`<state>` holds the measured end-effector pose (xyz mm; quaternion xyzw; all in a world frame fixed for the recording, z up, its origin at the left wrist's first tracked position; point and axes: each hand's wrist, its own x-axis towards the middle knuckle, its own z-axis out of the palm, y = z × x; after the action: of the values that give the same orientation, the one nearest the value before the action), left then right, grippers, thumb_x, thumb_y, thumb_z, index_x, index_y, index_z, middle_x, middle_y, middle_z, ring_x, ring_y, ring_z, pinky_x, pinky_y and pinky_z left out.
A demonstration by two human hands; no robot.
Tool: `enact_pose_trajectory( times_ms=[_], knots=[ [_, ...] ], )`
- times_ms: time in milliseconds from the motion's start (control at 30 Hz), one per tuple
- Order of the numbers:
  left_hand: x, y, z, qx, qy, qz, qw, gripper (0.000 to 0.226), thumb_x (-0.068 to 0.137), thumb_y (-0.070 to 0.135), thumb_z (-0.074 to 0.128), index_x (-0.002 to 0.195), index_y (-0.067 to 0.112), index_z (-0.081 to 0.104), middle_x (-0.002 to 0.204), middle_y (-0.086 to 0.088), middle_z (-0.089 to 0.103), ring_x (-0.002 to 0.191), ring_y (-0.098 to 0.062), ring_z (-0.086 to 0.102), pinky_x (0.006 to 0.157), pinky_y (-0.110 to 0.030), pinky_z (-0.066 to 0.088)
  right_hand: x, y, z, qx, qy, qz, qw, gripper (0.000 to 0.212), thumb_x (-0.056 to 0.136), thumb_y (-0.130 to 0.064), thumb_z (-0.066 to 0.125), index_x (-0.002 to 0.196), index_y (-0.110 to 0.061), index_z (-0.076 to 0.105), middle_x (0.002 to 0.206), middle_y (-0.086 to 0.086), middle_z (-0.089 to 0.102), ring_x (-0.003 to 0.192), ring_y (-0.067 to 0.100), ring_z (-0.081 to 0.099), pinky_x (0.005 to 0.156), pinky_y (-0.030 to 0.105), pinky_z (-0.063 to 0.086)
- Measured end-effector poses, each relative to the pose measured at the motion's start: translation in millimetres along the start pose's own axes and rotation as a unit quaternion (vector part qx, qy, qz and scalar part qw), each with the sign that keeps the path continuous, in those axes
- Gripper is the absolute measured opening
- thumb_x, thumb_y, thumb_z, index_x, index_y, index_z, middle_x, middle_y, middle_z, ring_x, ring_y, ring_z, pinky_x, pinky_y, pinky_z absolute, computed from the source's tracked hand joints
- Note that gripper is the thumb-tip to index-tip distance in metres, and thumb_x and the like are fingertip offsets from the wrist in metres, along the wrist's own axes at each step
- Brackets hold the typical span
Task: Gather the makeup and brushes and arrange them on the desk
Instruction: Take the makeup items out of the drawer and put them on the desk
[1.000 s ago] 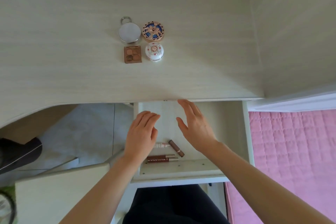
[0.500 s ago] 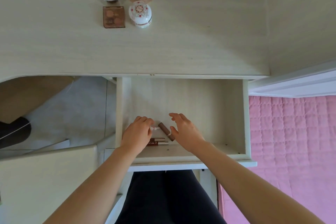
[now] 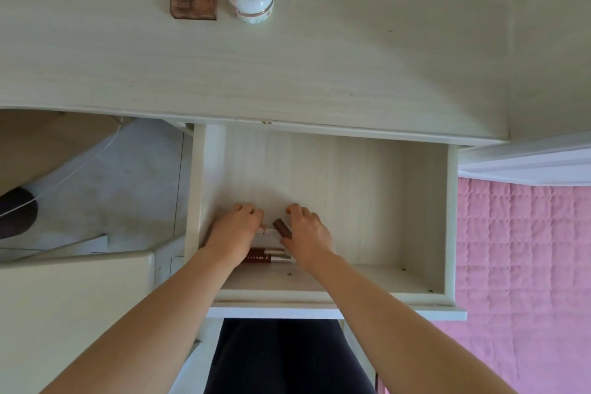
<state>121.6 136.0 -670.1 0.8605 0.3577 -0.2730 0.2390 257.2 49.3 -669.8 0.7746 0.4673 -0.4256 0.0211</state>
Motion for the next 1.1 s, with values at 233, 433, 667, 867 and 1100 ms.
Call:
enact_pose_trajectory(
  times_ms=[233, 433, 667, 867, 1100],
  knots=[
    [3.0, -0.8, -5.3, -0.004, -0.033, -0.014, 0.999, 0.022, 0.087, 0.004, 0.057, 0.108, 0.010, 0.055, 0.113, -0.007, 0.052, 0.105, -0.023, 0.047, 0.076, -0.032, 0.042, 0.6, -0.3, 7.2, -0.011, 0.020, 0.016, 1.000, 0.042, 0.086, -0.008, 0.059, 0.123, -0.010, 0.039, 0.117, 0.011, 0.053, 0.104, 0.028, 0.053, 0.083, 0.036, 0.049],
    [-2.4, 1.5, -7.1, -0.136, -0.025, -0.028, 0.990, 0.020, 0.085, 0.014, 0.060, 0.103, 0.010, 0.051, 0.101, -0.005, 0.049, 0.074, -0.020, 0.054, 0.060, -0.032, 0.044, -6.5, 10.4, 0.9, 0.070, -0.003, 0.017, 0.997, 0.033, 0.087, -0.008, 0.055, 0.118, -0.007, 0.046, 0.117, 0.010, 0.040, 0.086, 0.024, 0.051, 0.072, 0.025, 0.042],
    [-6.0, 3.3, 0.7, -0.143, -0.118, -0.047, 0.982, 0.031, 0.088, 0.019, 0.062, 0.111, 0.012, 0.042, 0.103, -0.008, 0.057, 0.081, -0.023, 0.057, 0.064, -0.031, 0.044, -14.1, 18.4, 1.0, 0.148, -0.100, 0.010, 0.984, 0.015, 0.088, -0.016, 0.055, 0.102, -0.011, 0.057, 0.098, 0.004, 0.059, 0.088, 0.019, 0.055, 0.073, 0.024, 0.043],
    [-5.7, 3.2, 10.7, -0.082, -0.091, -0.025, 0.992, 0.031, 0.084, 0.016, 0.066, 0.110, 0.013, 0.048, 0.109, -0.008, 0.060, 0.091, -0.025, 0.059, 0.071, -0.036, 0.049, -13.6, 17.6, 4.6, 0.130, -0.109, 0.007, 0.985, 0.017, 0.088, -0.018, 0.054, 0.104, -0.012, 0.058, 0.101, 0.010, 0.062, 0.087, 0.022, 0.057, 0.072, 0.027, 0.045],
    [-5.4, 0.2, 12.5, -0.110, -0.039, -0.027, 0.993, 0.014, 0.089, 0.018, 0.058, 0.101, 0.012, 0.056, 0.105, -0.006, 0.058, 0.088, -0.026, 0.058, 0.071, -0.039, 0.049, -10.3, 11.5, 7.8, 0.089, -0.125, 0.000, 0.988, 0.008, 0.088, -0.019, 0.053, 0.090, -0.016, 0.046, 0.090, 0.008, 0.055, 0.078, 0.023, 0.052, 0.061, 0.027, 0.037]
  ],
)
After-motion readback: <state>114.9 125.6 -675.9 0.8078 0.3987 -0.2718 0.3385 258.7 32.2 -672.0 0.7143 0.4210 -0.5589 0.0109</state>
